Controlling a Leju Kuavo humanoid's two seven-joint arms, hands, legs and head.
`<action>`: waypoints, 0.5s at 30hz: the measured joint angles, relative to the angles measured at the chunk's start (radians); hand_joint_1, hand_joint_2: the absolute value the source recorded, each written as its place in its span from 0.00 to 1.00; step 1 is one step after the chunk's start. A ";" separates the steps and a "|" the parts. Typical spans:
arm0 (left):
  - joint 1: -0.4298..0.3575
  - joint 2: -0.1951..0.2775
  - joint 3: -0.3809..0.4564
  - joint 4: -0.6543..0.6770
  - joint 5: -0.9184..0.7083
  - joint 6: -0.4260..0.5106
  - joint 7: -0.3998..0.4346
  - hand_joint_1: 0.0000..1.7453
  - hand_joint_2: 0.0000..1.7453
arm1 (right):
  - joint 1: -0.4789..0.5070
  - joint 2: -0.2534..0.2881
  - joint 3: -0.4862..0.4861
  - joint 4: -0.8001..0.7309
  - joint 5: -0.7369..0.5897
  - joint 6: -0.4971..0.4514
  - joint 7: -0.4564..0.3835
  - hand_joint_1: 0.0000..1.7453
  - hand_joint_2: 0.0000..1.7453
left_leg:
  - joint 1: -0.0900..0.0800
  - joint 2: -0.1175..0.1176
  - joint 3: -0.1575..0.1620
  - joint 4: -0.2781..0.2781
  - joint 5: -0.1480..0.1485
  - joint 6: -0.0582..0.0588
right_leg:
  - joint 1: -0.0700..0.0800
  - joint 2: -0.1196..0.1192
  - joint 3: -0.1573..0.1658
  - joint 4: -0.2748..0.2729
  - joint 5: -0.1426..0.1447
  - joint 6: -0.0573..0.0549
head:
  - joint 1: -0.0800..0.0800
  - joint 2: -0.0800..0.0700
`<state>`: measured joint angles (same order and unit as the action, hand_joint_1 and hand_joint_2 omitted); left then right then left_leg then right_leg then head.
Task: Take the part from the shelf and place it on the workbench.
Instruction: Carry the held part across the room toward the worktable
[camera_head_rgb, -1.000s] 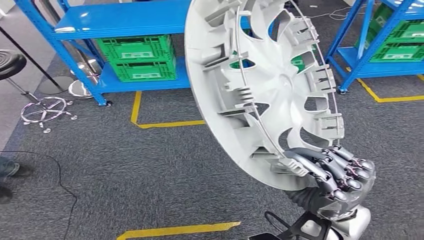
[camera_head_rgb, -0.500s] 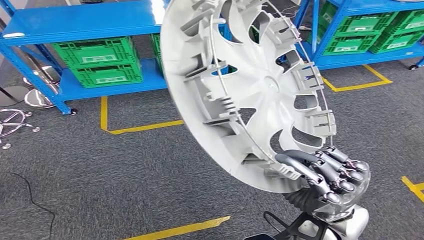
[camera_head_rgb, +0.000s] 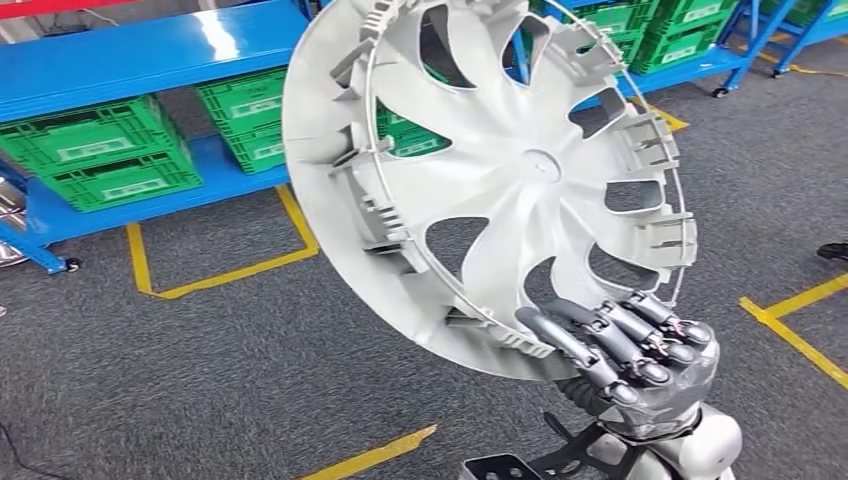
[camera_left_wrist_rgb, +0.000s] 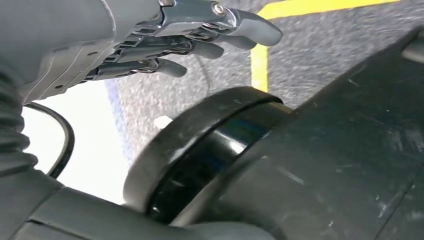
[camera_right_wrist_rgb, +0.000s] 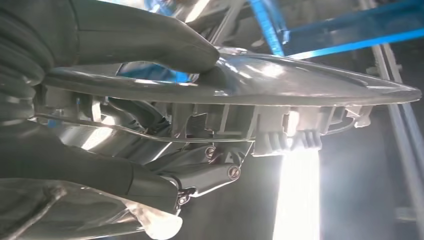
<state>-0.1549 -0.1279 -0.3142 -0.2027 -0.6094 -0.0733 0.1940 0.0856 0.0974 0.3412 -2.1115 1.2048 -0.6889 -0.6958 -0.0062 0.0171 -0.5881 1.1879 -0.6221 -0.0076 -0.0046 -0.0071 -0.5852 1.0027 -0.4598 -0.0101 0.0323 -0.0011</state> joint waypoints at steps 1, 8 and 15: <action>-0.003 0.000 0.000 0.000 0.000 -0.001 -0.002 0.00 1.00 | -0.001 -0.002 -0.007 0.000 0.019 0.000 0.000 1.00 1.00 | 0.001 -0.008 -0.022 0.060 -0.023 -0.001 | 0.000 0.013 -0.001 0.001 0.001 -0.001 | 0.000 0.000; 0.007 0.002 0.001 0.000 -0.008 0.000 -0.003 0.00 1.00 | -0.006 -0.031 -0.041 0.000 0.131 0.000 0.057 1.00 1.00 | 0.012 -0.104 0.068 -0.157 0.111 0.010 | -0.002 0.110 -0.022 0.016 0.012 0.017 | 0.001 0.000; 0.011 -0.007 0.006 0.000 0.002 0.015 -0.002 0.00 1.00 | -0.064 -0.287 0.012 0.016 0.351 0.000 0.491 1.00 1.00 | 0.013 -0.038 0.071 -0.189 0.116 0.040 | -0.005 0.026 -0.130 0.180 -0.060 0.064 | 0.015 0.000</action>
<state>-0.1444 -0.1350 -0.3082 -0.2026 -0.6074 -0.0583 0.1920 0.0211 -0.1898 0.3530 -2.0954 1.5560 -0.6889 -0.2051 0.0064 -0.0206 -0.5173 0.9988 -0.5060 0.0324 -0.0092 0.0188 -0.7156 1.1824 -0.5197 0.0540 0.0473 -0.0011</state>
